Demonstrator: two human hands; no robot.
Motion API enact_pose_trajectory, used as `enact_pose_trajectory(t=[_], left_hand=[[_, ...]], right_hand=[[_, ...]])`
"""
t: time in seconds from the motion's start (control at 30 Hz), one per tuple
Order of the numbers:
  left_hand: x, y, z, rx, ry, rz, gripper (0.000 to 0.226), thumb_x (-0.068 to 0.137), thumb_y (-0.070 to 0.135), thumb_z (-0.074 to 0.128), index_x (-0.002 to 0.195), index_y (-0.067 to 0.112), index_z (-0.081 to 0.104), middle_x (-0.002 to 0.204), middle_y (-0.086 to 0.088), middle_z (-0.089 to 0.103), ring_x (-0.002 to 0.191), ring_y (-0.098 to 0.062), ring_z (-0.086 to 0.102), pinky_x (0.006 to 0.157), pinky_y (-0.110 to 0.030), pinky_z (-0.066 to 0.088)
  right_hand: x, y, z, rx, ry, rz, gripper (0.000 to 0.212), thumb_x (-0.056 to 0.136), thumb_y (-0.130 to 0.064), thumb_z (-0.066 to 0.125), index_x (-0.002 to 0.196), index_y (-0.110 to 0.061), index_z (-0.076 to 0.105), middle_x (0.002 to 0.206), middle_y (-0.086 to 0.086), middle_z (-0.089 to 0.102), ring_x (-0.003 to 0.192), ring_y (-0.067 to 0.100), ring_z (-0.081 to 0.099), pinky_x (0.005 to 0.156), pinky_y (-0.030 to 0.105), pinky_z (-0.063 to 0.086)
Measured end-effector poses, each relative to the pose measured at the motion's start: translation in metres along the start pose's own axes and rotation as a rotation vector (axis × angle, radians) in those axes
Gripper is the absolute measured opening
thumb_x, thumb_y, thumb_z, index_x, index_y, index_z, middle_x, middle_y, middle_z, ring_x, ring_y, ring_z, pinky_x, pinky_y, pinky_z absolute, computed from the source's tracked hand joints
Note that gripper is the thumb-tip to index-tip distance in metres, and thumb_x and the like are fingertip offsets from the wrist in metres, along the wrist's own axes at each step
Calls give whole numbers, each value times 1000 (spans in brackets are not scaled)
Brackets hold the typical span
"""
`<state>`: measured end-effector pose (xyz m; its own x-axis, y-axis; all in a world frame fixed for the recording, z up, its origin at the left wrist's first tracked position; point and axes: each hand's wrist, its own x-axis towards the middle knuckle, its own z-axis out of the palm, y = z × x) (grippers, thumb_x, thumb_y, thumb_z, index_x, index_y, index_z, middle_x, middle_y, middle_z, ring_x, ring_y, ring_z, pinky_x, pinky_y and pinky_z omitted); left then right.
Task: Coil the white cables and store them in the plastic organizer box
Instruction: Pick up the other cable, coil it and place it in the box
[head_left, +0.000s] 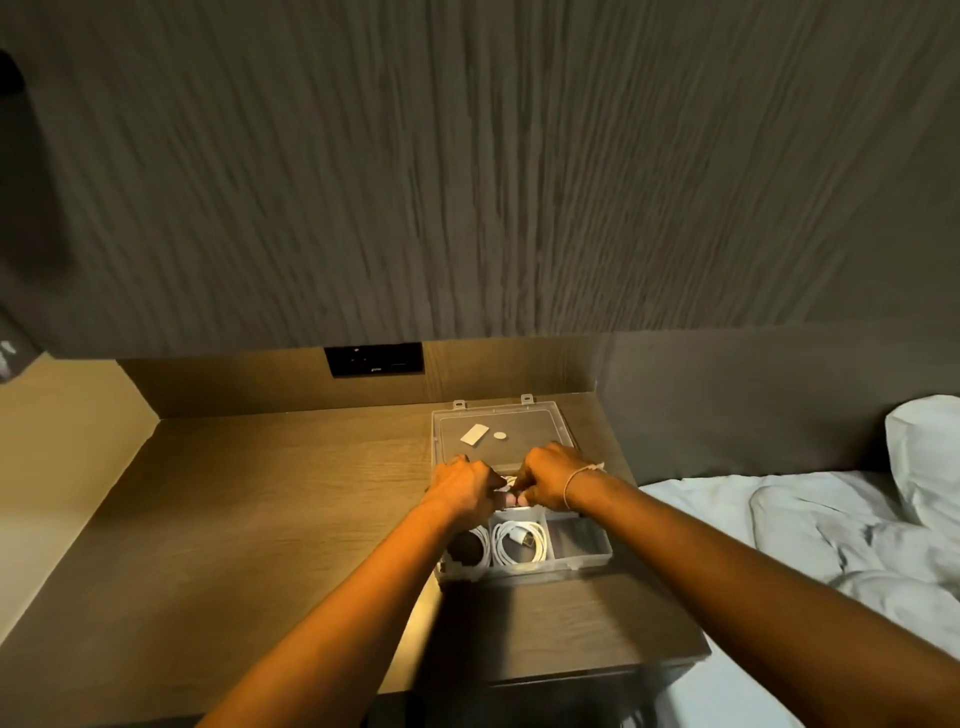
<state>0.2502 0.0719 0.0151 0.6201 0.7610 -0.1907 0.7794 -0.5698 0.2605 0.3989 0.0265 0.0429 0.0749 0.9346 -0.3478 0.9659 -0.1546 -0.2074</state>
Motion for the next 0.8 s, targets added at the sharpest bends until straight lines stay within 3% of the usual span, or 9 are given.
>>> enact_pose_trajectory(t=[0.27,0.43,0.57,0.7,0.8], left_hand=[[1,4,3,169,28,-4,40,88,54,56,117,29,67,110,-4,68,113,-26,46,88,-40,39],[6,12,-1,323,62,5,36,86,53,59,108,27,69,110,-3,68,120,-25,45,92,-41,38],[8,14,1,354,114,19,39,85,56,59,109,26,68,117,-3,63,117,-26,44,92,-41,37],[7,11,3,328,170,6,45,82,63,58,108,28,70,123,-5,56,112,-26,44,90,-42,40],[8,12,4,316,179,-27,45,81,64,58,108,30,70,122,-5,56,113,-26,45,90,-41,40]], right_hand=[[3,1,-11,28,-141,-13,26,84,-28,75,109,-21,75,108,2,75,96,23,67,91,40,56],[6,-4,-7,-105,-51,-10,27,80,-31,79,105,-25,76,104,3,75,98,25,67,86,37,56],[9,-4,2,-244,105,7,48,74,-36,81,117,-19,67,121,10,60,116,31,55,94,42,49],[11,0,6,-192,101,79,74,71,-40,83,130,-14,48,132,13,54,122,34,52,97,46,48],[14,-3,8,-190,69,110,79,71,-40,83,134,-14,44,134,14,53,123,36,53,98,49,49]])
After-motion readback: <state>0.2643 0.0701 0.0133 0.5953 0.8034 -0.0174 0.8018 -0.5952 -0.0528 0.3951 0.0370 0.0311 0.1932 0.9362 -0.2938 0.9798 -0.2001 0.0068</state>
